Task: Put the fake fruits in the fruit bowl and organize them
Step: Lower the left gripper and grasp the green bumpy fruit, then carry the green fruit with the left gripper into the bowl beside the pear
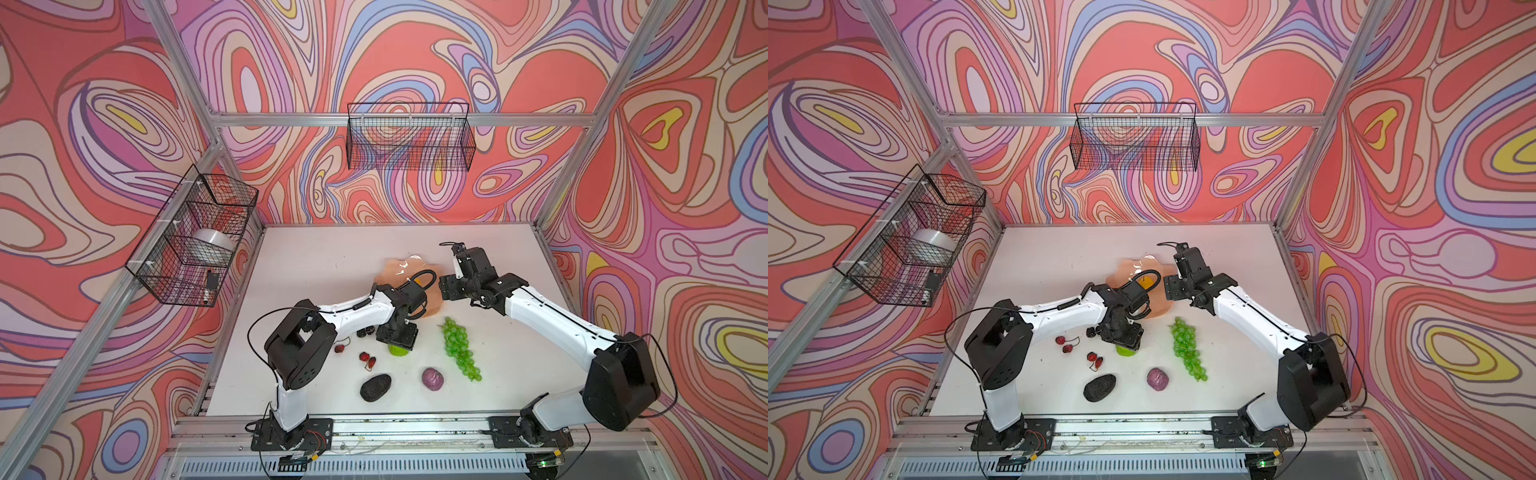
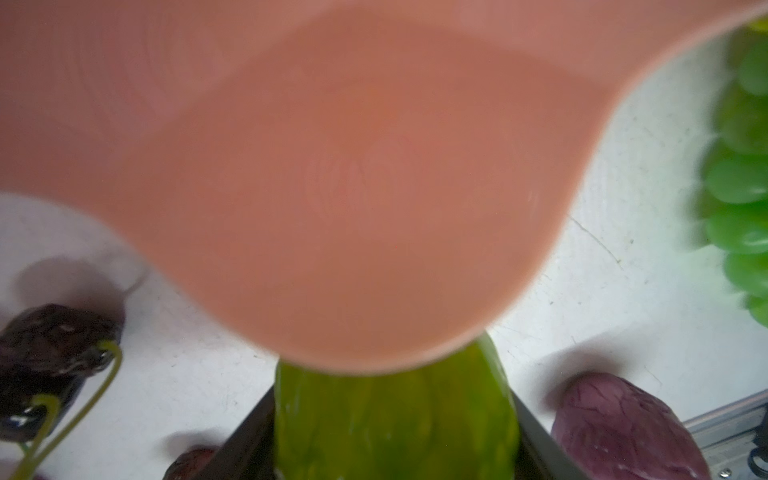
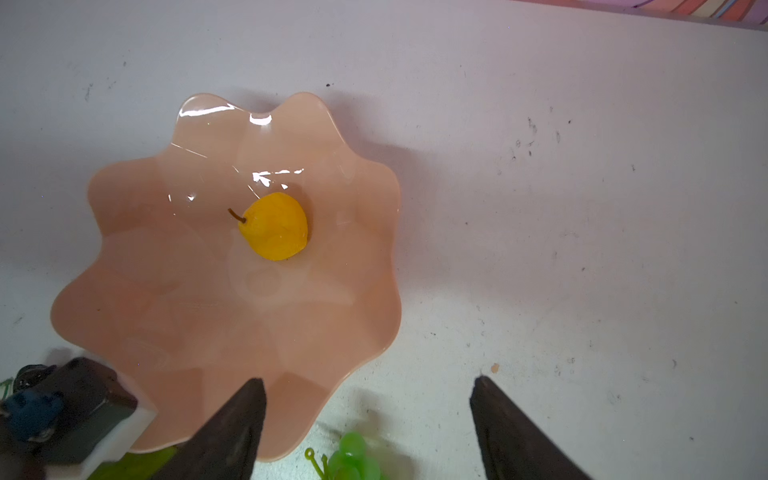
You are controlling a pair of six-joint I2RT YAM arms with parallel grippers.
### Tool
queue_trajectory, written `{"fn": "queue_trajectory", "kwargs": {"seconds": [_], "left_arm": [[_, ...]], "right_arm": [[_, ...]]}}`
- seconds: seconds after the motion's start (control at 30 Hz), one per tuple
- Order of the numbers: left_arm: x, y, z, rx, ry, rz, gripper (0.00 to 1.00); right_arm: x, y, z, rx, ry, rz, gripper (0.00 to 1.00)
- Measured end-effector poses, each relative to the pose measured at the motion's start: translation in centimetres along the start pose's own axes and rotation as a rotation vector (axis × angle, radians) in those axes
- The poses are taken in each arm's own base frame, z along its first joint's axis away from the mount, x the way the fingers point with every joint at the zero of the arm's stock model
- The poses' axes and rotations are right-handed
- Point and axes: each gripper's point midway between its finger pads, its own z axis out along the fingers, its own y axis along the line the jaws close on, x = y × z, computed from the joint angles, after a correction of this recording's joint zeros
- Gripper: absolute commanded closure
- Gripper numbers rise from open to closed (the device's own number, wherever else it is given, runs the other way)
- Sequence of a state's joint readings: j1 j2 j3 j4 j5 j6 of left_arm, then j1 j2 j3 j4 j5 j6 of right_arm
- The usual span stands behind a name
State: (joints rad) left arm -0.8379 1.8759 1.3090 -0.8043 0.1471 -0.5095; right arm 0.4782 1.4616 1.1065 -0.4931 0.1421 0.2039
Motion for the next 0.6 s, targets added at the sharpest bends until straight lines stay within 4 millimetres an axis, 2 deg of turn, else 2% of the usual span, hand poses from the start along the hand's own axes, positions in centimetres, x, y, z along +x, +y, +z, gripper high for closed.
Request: {"fn": "queue_trajectory", "kwargs": {"seconds": [0.07,0.27,0.37,0.6], "left_arm": [[0.0,-0.1,0.0,0.004,0.002,0.000,0.47],[0.3,-0.2,-0.9,0.021,-0.010,0.000,0.48],[0.4,-0.5,-2.6,0.056,-0.034,-0.002,0.49],[0.6,-0.5,-8.6,0.169,-0.111,-0.026,0.50]], "right_arm": [[-0.2,0.0,0.0,-0.002,-0.007,0.001,0.19],[-0.3,0.1,0.0,-0.004,-0.010,0.002,0.19],[-0.2,0.2,0.0,-0.011,-0.007,0.001,0.19],[0.1,0.6,0.2,-0.030,0.008,-0.005,0.20]]}}
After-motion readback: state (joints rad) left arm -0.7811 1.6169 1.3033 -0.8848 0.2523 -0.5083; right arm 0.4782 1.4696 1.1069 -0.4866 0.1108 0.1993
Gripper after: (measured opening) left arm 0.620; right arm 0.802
